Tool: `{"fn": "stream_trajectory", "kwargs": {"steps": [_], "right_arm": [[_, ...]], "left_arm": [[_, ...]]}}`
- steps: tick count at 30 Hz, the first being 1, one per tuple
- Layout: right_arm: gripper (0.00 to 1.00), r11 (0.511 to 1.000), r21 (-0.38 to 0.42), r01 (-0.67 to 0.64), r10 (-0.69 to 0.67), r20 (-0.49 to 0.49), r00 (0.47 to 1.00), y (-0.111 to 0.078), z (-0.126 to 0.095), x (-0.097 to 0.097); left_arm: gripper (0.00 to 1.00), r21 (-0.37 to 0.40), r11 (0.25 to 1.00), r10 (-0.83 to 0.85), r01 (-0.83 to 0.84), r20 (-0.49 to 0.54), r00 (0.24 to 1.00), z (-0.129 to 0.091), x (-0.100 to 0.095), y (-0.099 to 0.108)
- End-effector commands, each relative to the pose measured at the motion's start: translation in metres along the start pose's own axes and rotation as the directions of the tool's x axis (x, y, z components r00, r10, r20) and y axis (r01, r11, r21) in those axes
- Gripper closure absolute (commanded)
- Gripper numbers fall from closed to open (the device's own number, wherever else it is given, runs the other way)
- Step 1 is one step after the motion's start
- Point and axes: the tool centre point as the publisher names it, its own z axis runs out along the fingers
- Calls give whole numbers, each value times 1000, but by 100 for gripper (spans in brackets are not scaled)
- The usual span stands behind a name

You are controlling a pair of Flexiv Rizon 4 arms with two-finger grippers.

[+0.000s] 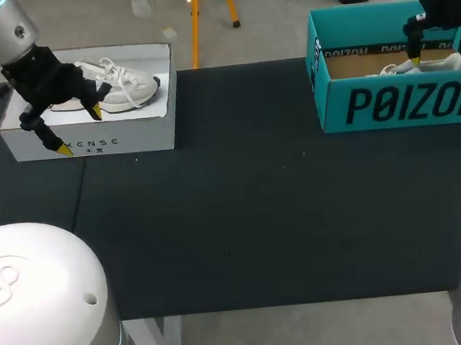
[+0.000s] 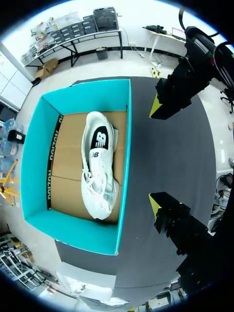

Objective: Take the shoe out of the shoebox, open the shoe tongue, remove and reinsert the insole, then place the shoe into the shoebox

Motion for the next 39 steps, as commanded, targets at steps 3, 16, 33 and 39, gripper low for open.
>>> {"fn": "stream_trajectory", "kwargs": {"steps": [3, 16, 33, 39], "right_arm": [[0, 1000, -3, -1, 1, 0, 1000, -1, 0, 1], [0, 1000, -3, -1, 1, 0, 1000, -1, 0, 1], [0, 1000, -3, -1, 1, 0, 1000, -1, 0, 1], [0, 1000, -3, -1, 1, 0, 1000, -1, 0, 1]], "left_arm": [[0, -60, 986, 149, -156, -108, 983, 6, -4, 47], [0, -135, 945, 275, -297, -160, 948, -10, -10, 84], [0, -169, 846, 449, -506, -284, 847, -16, -34, 118], [0, -186, 767, 545, -615, -319, 776, -22, -51, 181]]}}
